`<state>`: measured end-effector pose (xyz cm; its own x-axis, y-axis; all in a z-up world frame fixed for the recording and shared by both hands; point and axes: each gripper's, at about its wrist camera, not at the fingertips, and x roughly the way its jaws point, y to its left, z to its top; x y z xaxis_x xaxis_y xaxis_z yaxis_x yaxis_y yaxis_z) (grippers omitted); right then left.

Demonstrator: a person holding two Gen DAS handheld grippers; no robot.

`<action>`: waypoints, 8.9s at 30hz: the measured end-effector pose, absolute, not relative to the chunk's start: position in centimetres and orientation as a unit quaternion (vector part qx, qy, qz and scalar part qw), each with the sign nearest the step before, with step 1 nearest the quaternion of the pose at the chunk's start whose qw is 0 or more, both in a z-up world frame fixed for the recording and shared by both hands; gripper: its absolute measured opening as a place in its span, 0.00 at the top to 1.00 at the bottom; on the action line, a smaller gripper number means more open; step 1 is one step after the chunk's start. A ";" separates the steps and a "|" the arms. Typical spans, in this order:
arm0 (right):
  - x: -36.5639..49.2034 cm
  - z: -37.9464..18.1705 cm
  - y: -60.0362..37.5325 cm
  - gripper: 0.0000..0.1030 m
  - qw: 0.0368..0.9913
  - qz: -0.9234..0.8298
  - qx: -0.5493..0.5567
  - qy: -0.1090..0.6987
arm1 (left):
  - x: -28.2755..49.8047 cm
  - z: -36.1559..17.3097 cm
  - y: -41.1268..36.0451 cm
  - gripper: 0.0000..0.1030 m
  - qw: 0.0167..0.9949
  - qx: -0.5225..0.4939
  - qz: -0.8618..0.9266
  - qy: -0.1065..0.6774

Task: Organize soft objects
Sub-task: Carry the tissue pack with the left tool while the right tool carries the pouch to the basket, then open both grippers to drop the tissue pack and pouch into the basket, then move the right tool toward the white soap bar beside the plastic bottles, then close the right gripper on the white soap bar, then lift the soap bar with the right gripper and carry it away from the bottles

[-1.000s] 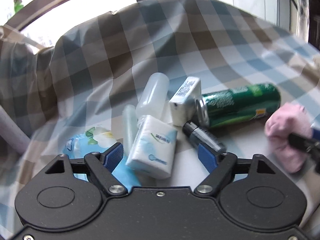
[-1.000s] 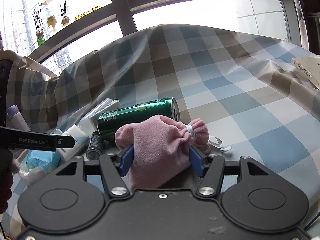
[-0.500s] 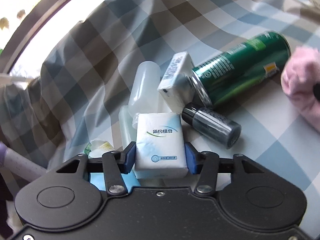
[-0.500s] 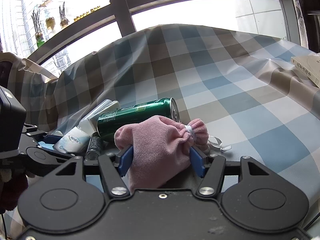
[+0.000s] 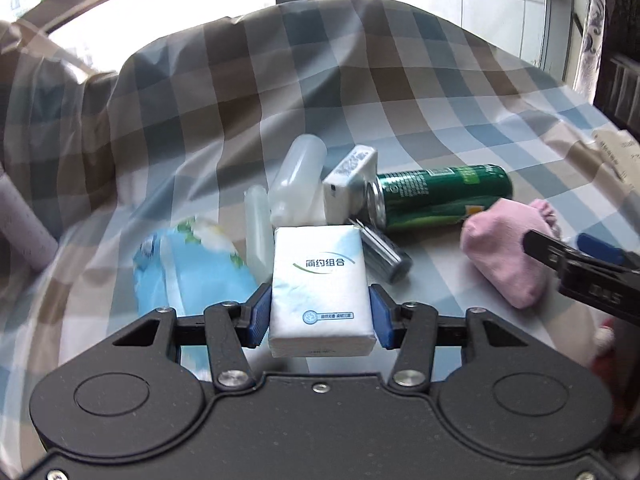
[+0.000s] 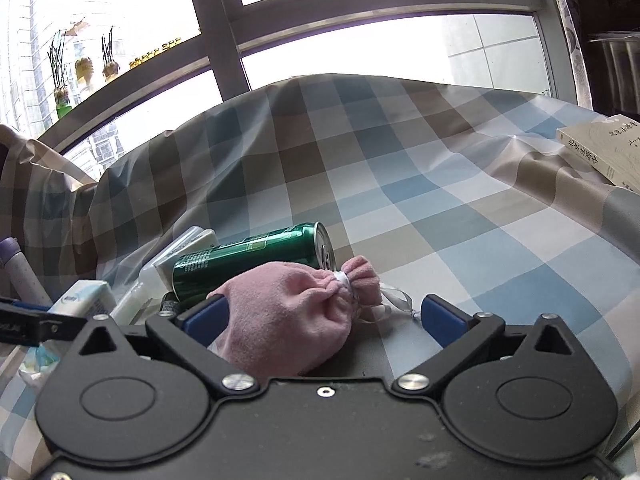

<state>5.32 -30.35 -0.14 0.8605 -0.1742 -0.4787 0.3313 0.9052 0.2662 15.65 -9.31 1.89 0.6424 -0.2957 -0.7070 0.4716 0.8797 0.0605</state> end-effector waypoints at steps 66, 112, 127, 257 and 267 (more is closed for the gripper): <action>-9.5 10.9 -20.3 0.41 0.917 0.024 0.128 0.377 | -1.7 3.4 0.4 0.52 0.868 0.033 -0.215 0.446; -9.1 15.6 -19.4 0.29 0.939 0.031 0.102 0.325 | -1.5 9.7 2.0 0.20 0.931 0.078 -0.156 0.322; -7.8 14.8 -18.4 0.29 0.937 0.032 0.094 0.336 | 0.7 9.4 3.4 0.17 0.932 0.042 -0.139 0.332; 6.5 5.0 -31.1 0.27 0.900 -0.143 0.264 0.317 | 21.6 -2.9 -15.2 0.14 0.797 0.321 -0.404 0.314; 6.7 4.8 -31.1 0.27 0.894 -0.132 0.274 0.328 | 23.8 -3.0 -15.9 0.13 0.738 0.343 -0.477 0.333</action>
